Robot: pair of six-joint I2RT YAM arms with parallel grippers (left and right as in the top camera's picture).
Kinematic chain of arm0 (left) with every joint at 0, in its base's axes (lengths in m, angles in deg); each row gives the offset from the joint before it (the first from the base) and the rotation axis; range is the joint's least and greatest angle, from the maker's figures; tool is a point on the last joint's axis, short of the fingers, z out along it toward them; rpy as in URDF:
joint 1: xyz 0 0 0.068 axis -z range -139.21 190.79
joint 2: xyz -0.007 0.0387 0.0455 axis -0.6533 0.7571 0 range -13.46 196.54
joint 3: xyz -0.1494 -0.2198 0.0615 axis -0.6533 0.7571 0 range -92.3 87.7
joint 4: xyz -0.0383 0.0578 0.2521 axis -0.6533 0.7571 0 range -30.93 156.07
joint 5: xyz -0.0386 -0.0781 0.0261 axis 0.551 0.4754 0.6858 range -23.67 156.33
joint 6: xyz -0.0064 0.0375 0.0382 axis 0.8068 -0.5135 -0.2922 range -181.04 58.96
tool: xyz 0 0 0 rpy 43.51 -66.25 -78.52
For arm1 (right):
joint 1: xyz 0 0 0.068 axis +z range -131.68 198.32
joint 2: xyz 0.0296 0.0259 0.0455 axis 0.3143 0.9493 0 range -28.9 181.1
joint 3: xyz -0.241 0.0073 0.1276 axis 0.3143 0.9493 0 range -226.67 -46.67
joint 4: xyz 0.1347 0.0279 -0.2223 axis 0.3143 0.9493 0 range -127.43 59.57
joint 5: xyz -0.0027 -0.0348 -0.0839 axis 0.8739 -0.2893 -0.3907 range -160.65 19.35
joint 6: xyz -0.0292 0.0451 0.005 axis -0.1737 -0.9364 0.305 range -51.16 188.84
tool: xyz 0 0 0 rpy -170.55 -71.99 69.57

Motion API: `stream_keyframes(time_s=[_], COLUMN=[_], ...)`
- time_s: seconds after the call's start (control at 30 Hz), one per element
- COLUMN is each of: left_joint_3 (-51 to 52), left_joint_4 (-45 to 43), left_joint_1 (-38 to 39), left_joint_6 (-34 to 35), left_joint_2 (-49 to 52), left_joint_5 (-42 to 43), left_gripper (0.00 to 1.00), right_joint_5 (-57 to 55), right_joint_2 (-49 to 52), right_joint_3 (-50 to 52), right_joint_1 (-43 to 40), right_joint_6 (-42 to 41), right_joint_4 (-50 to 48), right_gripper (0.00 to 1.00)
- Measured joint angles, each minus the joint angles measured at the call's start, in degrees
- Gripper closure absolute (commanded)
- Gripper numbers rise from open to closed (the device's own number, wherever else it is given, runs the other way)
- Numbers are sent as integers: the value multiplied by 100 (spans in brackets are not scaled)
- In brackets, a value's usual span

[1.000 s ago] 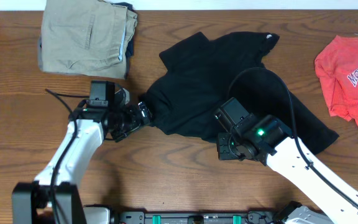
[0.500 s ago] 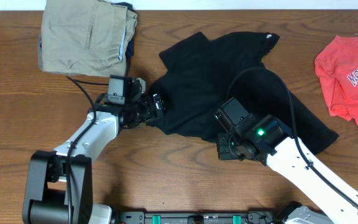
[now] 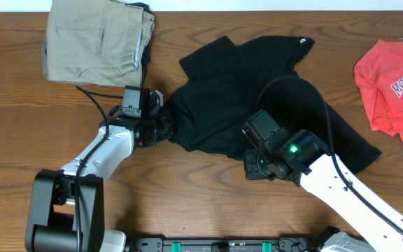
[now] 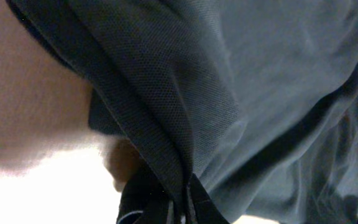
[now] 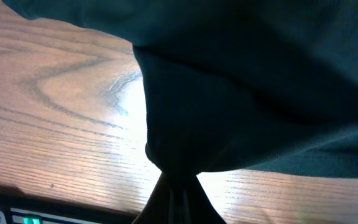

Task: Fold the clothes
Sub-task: 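Lift the shirt with both grippers and stretch it apart upward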

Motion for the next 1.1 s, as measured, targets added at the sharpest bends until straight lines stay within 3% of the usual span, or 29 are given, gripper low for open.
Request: stream_keyframes(time_s=[0.13, 0.6, 0.93, 1.1], left_joint_3=[0, -1012, -2767, -3427], left_joint_4=[361, 2159, 3639, 3891], left_joint_1=[0, 0, 0, 0], left_joint_6=[-2, 26, 48, 92], left_joint_2=[-472, -4411, -5412, -5466], left_joint_5=[-11, -492, -1482, -1698], left_gripper=[94, 94, 94, 94], right_joint_5=[7, -424, -1093, -1602], right_joint_2=[0, -243, -273, -417], right_joint_3=[-70, -2105, -4492, -5617], right_joint_1=[-39, -323, -323, -323], right_joint_6=[9, 363, 485, 485], right_joint_4=[68, 1176, 2520, 2876], right_gripper=[99, 99, 99, 99])
